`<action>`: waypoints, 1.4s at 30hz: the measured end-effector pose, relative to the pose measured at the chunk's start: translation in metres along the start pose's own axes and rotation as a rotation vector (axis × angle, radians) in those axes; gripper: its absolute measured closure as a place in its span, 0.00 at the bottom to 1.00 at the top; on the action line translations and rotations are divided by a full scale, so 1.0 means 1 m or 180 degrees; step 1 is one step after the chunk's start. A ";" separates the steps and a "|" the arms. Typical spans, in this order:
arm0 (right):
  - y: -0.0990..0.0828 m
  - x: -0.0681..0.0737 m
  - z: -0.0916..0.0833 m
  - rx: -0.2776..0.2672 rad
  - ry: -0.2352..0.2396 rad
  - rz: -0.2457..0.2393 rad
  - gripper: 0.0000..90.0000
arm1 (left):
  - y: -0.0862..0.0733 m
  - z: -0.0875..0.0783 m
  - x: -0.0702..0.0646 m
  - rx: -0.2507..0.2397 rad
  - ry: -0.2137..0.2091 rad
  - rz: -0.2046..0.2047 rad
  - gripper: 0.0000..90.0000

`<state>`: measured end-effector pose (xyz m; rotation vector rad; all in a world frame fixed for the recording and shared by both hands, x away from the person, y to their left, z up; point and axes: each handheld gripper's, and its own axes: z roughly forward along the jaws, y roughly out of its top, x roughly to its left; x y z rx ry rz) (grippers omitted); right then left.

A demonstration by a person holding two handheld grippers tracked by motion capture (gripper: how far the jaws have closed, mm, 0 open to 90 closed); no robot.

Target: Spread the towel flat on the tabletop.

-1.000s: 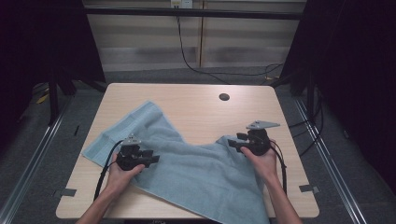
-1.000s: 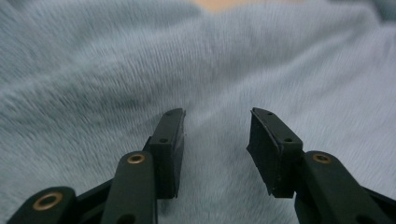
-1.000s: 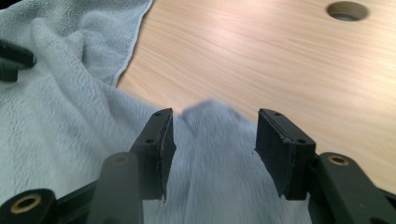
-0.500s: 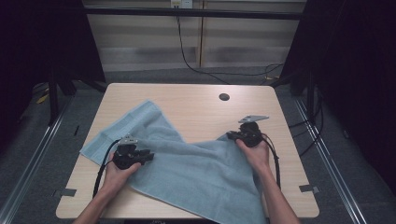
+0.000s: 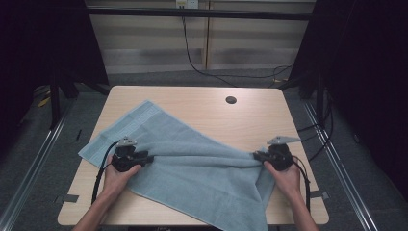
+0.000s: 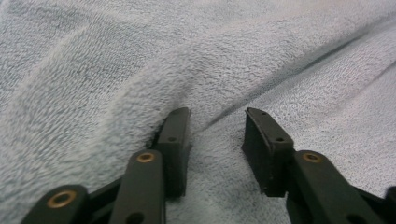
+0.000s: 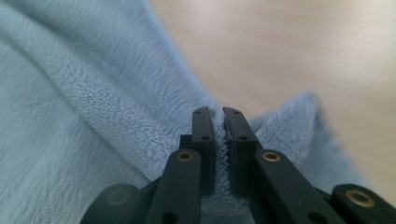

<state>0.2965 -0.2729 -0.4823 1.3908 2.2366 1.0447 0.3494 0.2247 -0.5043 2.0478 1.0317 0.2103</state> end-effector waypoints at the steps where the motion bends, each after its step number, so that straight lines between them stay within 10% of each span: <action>1: -0.006 0.003 0.001 0.0018 0.0047 0.0023 0.94 | 0.001 0.000 -0.003 0.0014 -0.0050 -0.0059 0.64; 5: -0.019 0.025 0.001 0.0060 0.0156 -0.0040 0.94 | 0.005 0.000 -0.020 0.0072 -0.0251 -0.0018 0.57; 9: -0.024 0.037 -0.002 0.0077 0.0257 -0.0069 0.94 | 0.005 0.008 -0.033 0.0193 -0.0163 0.0075 0.58; 18: -0.035 0.091 -0.002 0.0138 0.0750 -0.0295 0.94 | 0.010 0.021 -0.024 -0.0011 -0.0208 -0.0022 0.62; 24: -0.034 0.116 -0.001 0.0231 0.1065 -0.0426 0.85 | 0.010 0.027 -0.042 0.0015 -0.0334 0.0245 0.62; 33: 0.019 0.079 -0.017 -0.0201 0.0715 -0.0374 0.60 | 0.005 0.016 -0.063 0.0213 -0.0474 0.0433 0.58; 38: 0.068 0.070 0.028 -0.0118 0.0773 -0.0533 0.64 | 0.006 -0.005 -0.049 0.0096 -0.0482 0.0308 0.57; 42: 0.086 0.074 0.076 0.0086 0.0877 -0.0544 0.73 | 0.003 -0.018 -0.023 0.0006 -0.0201 0.0109 0.60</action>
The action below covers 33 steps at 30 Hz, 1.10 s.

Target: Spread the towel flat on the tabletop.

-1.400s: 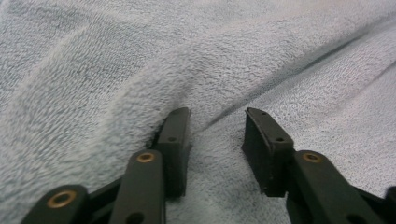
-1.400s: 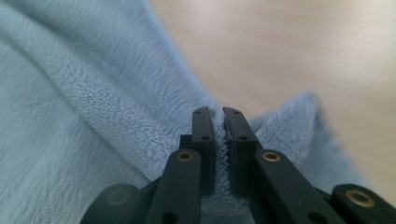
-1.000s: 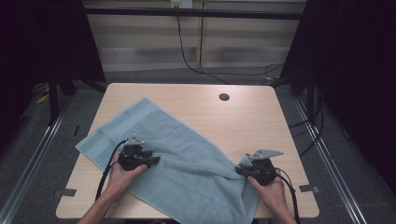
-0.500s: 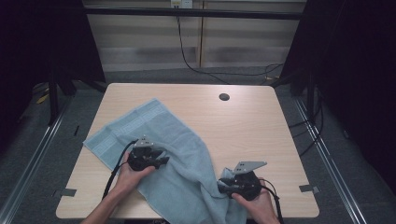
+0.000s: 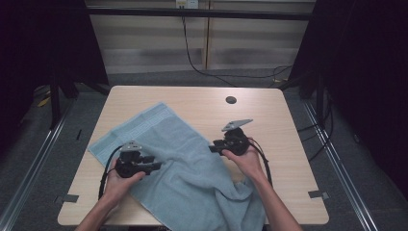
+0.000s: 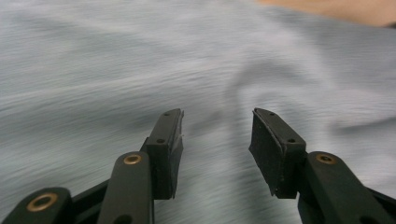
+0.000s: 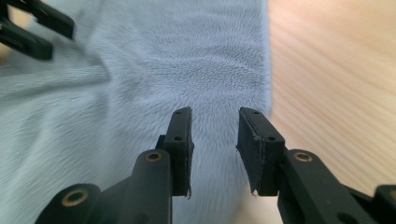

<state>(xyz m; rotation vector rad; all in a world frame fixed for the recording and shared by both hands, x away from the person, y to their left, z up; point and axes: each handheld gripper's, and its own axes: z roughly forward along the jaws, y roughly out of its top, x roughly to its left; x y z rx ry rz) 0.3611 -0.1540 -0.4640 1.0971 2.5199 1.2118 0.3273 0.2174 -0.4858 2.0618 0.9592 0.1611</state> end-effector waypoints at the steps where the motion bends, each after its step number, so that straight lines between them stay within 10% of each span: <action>1: 0.002 -0.002 0.011 0.0043 0.0015 -0.0002 0.73 | -0.002 -0.002 0.006 0.0001 0.0061 -0.0077 0.60; 6: 0.000 -0.004 0.043 0.0210 -0.0045 -0.0023 0.65 | -0.015 -0.008 0.024 0.0151 0.0283 -0.0289 0.59; 10: -0.006 -0.003 0.047 0.0225 -0.0177 -0.0109 0.69 | -0.018 -0.007 0.022 0.0104 0.0279 -0.0183 0.57; 14: -0.009 -0.003 0.037 0.0384 -0.0278 -0.0322 0.89 | -0.012 0.001 0.022 0.0110 0.0345 -0.0102 0.58; 22: -0.042 -0.011 0.000 0.0356 -0.0169 -0.0128 0.94 | 0.002 0.025 0.021 0.0014 0.0238 -0.0017 0.58; 33: -0.119 0.063 -0.061 0.0216 0.0159 -0.0058 0.95 | 0.001 0.040 -0.027 0.0104 -0.0318 0.0426 0.51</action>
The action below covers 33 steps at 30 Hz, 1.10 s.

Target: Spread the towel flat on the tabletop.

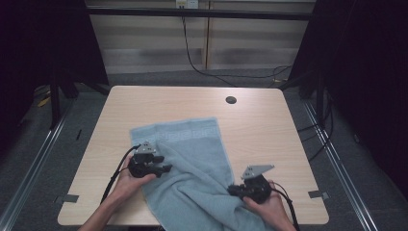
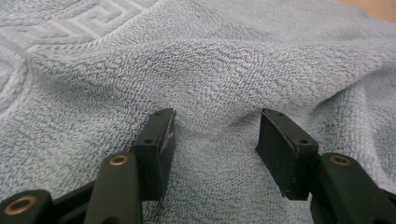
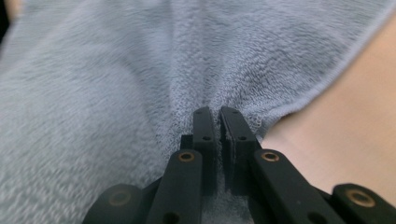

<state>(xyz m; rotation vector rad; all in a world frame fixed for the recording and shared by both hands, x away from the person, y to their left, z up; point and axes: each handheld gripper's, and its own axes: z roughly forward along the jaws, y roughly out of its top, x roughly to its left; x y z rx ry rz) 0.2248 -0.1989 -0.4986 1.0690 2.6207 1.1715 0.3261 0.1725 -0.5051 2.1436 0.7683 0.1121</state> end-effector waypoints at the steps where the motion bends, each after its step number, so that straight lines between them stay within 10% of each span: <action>1: -0.008 0.009 -0.005 -0.0013 0.0074 0.0031 0.95 | 0.000 0.001 -0.003 0.0004 -0.0048 0.0040 0.51; 7: -0.023 0.028 -0.018 -0.0001 0.0123 0.0047 0.91 | 0.003 0.005 -0.029 0.0131 -0.0126 0.0128 0.52; 12: 0.003 0.006 -0.024 -0.0259 -0.0095 0.0089 0.80 | 0.000 -0.017 -0.040 0.0183 -0.0203 0.0014 0.58; 17: 0.023 -0.012 0.004 -0.0114 -0.0181 -0.0019 0.80 | -0.021 -0.028 -0.048 0.0312 -0.0100 -0.0007 0.63; 22: 0.033 -0.027 0.022 0.0019 -0.0401 -0.0050 0.81 | -0.013 -0.024 -0.030 0.0325 0.0258 -0.0009 0.75; 33: 0.060 -0.070 0.040 -0.0043 -0.0670 0.0053 0.78 | 0.023 0.009 0.038 0.0146 0.0558 -0.0289 0.87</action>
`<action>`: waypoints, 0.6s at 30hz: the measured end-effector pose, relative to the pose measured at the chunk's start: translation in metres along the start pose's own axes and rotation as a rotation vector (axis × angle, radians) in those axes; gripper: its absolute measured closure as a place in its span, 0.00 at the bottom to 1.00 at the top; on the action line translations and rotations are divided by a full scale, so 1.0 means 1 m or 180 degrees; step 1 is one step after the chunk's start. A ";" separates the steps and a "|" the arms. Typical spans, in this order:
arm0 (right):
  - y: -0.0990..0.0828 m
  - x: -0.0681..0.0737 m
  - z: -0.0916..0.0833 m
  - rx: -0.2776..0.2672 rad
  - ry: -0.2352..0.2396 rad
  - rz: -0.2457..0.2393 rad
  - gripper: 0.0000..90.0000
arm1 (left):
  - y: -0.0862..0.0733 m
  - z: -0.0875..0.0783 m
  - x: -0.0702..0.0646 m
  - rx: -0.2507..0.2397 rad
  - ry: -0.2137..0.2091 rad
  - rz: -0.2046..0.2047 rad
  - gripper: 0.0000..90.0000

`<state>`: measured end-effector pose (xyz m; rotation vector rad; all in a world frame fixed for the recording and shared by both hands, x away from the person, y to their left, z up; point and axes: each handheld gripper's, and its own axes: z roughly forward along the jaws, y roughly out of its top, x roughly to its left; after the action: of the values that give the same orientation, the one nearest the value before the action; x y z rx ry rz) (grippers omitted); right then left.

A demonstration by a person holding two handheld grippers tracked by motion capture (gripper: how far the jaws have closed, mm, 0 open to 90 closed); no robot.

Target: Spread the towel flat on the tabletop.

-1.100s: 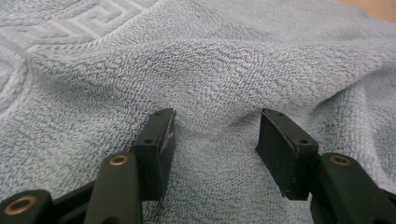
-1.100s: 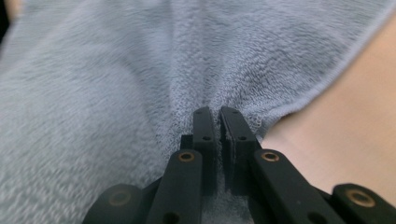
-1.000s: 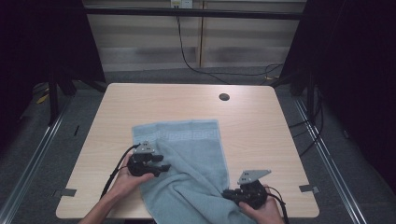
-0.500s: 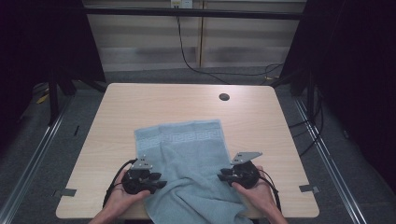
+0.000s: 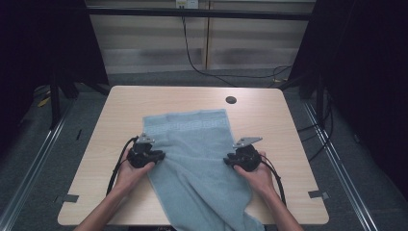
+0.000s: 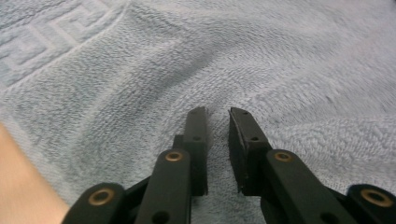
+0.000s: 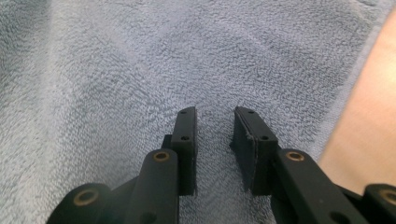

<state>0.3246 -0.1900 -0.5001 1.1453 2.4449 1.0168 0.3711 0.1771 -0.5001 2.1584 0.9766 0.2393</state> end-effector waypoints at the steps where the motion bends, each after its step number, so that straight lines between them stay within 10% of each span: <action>1: 0.003 -0.004 0.003 -0.0014 -0.0037 0.0003 0.78 | 0.005 0.004 0.003 0.0024 0.0001 -0.0023 0.87; 13: 0.032 -0.044 0.032 -0.0078 -0.0299 0.0221 0.78 | 0.036 0.035 0.034 -0.0103 0.0134 -0.0212 0.90; 18: 0.036 -0.046 0.030 -0.0033 -0.0324 0.0270 0.66 | 0.033 0.027 0.026 -0.0169 0.0047 -0.0257 0.79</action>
<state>0.3899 -0.1936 -0.5001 1.2749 2.3276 0.9683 0.4202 0.1664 -0.4993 2.0672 1.0517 0.2397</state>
